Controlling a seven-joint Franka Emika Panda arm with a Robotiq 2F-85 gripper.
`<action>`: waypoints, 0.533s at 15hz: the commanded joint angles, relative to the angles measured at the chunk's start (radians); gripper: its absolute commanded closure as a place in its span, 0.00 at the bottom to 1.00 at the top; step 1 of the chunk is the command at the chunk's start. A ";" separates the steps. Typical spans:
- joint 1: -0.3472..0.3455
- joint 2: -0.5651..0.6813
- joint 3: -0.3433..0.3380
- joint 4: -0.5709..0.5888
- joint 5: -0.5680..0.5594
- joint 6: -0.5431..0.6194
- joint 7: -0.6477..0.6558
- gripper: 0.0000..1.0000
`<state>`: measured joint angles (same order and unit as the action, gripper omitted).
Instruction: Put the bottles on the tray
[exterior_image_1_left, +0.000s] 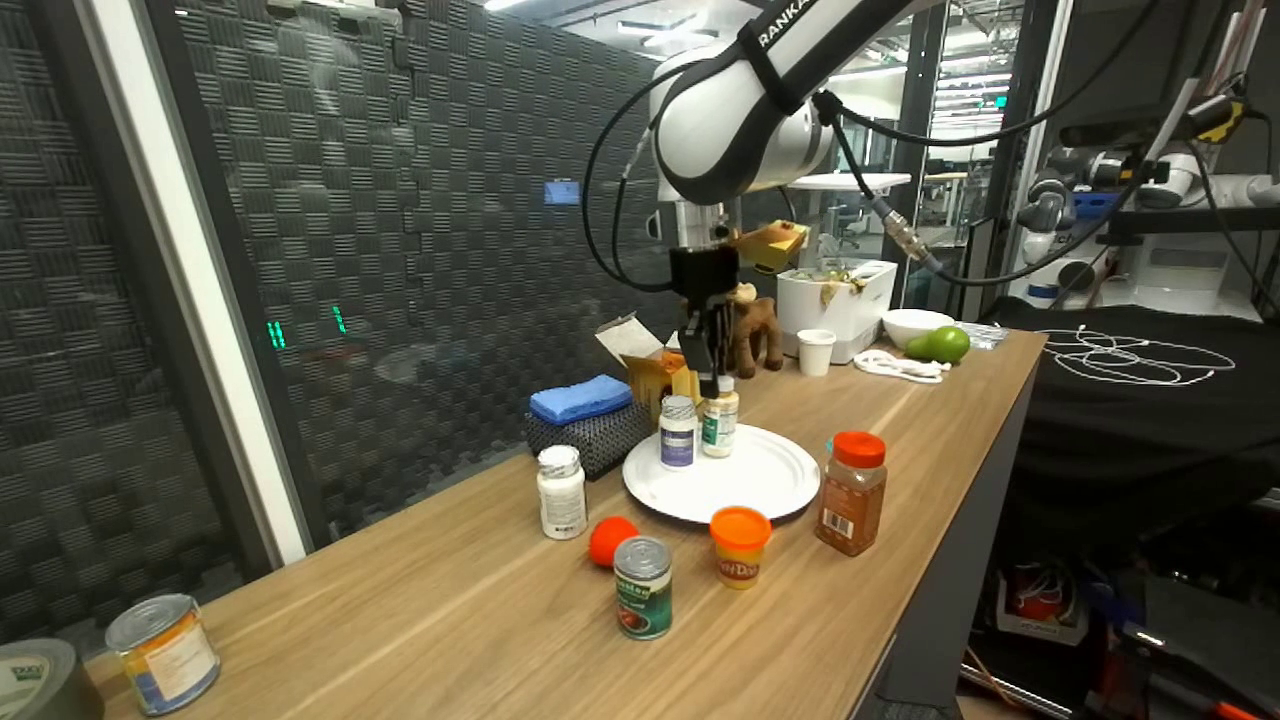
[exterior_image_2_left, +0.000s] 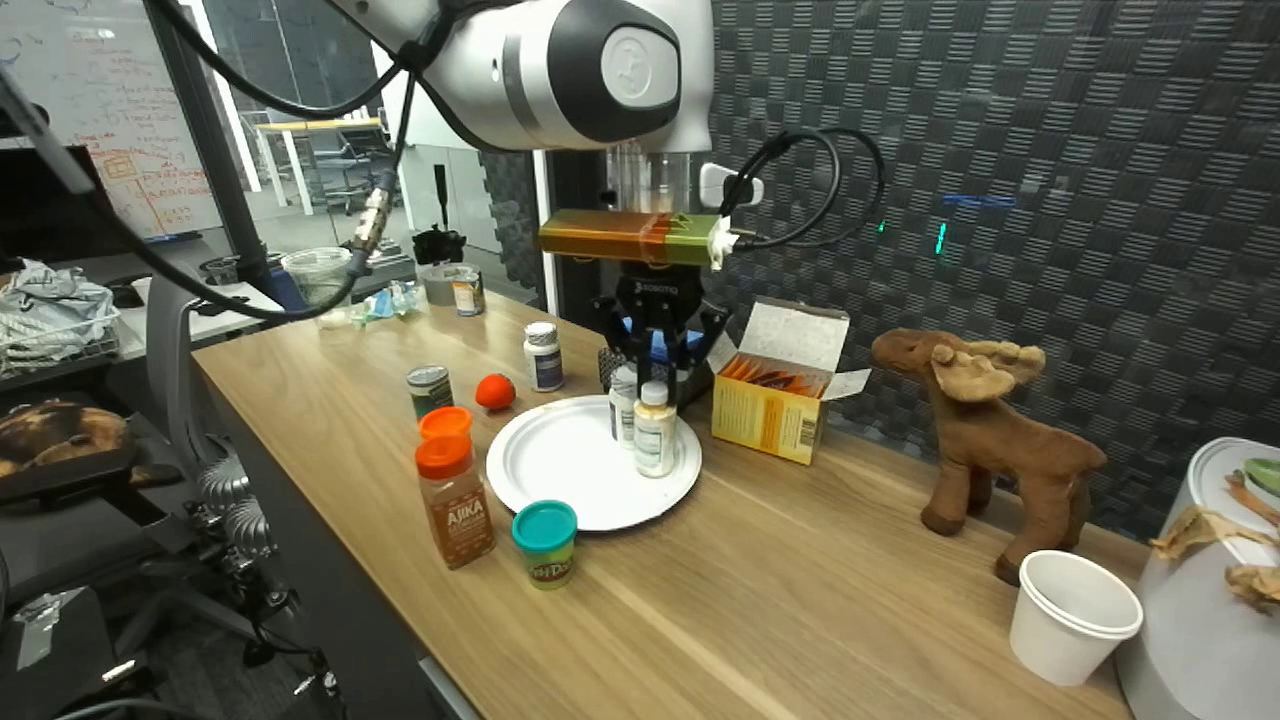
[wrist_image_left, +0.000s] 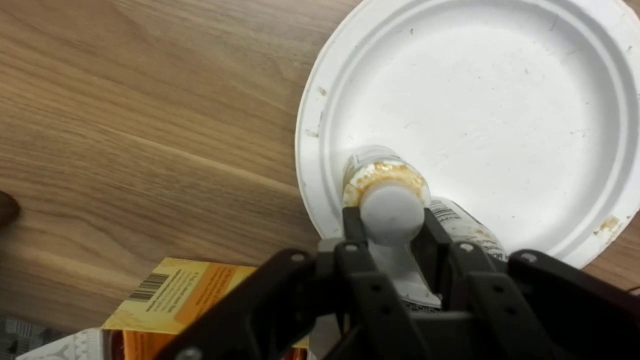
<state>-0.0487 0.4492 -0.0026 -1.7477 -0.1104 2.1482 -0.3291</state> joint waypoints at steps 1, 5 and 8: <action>-0.017 0.026 0.015 0.048 0.020 -0.010 -0.021 0.84; -0.013 0.019 0.015 0.048 0.009 -0.016 -0.026 0.45; -0.016 -0.014 0.019 0.025 0.018 -0.016 -0.037 0.24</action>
<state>-0.0501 0.4638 -0.0015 -1.7266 -0.1104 2.1463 -0.3395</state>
